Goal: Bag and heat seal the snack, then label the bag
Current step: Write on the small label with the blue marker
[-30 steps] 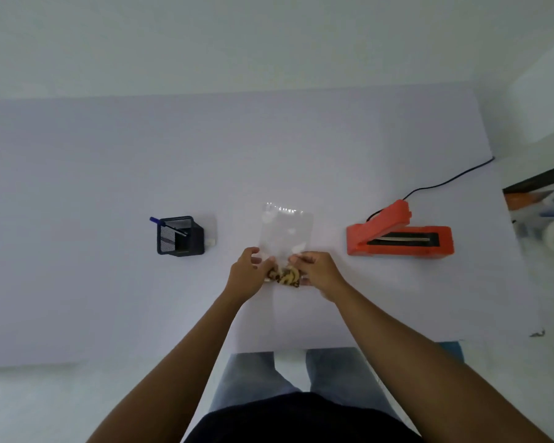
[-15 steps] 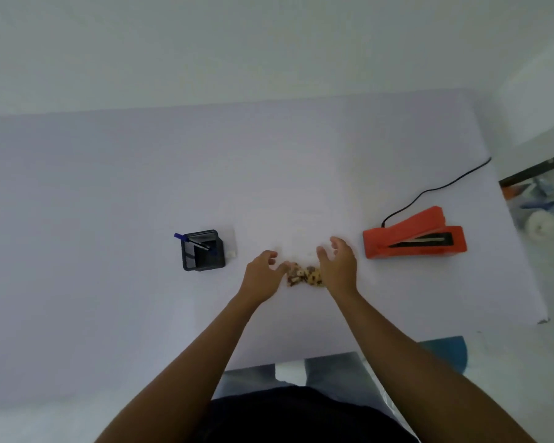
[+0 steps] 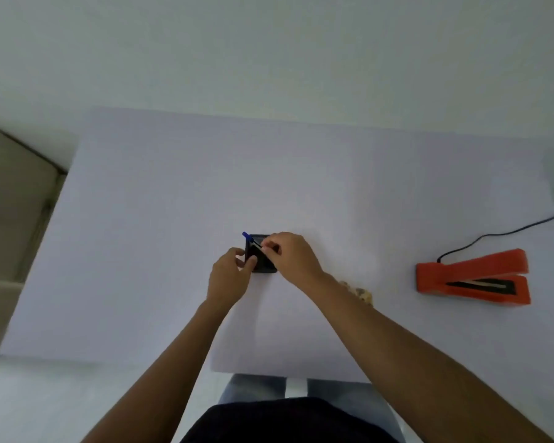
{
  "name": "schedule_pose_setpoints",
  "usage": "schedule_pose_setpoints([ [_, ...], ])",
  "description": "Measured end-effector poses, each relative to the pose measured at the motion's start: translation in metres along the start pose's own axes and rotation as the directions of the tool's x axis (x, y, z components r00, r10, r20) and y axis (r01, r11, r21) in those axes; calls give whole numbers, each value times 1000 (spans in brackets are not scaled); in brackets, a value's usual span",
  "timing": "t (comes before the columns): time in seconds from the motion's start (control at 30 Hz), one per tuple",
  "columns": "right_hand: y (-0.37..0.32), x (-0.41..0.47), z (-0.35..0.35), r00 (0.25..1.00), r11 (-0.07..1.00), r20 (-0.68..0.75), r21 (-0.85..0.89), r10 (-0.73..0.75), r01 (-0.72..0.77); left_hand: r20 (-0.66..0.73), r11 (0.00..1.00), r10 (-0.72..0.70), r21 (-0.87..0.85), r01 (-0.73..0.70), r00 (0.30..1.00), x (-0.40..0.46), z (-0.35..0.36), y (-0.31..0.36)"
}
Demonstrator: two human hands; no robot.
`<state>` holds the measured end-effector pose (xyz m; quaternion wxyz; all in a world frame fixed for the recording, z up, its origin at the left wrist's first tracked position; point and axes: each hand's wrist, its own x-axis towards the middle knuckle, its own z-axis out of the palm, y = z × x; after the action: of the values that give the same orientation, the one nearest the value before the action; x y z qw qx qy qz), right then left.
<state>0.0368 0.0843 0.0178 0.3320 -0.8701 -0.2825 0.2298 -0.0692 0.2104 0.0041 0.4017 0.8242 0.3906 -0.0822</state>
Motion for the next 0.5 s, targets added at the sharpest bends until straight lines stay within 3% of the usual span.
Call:
schedule_pose_setpoints([
  [0.1,-7,18,13,988,982,146,-188,50,-22,35,996,43,72,-46,998,5,4,-5],
  [0.27,-8,34,23,937,910,329,-412,113,35,64,1000,7,-18,-5,998,13,7,-2],
  [0.4,4,32,23,957,958,291,-275,-1,85,24,999,13,-33,-12,1000,15,3,4],
  [0.5,6,19,8,984,987,74,-14,-160,162,-18,998,51,-26,-51,999,20,-6,4],
])
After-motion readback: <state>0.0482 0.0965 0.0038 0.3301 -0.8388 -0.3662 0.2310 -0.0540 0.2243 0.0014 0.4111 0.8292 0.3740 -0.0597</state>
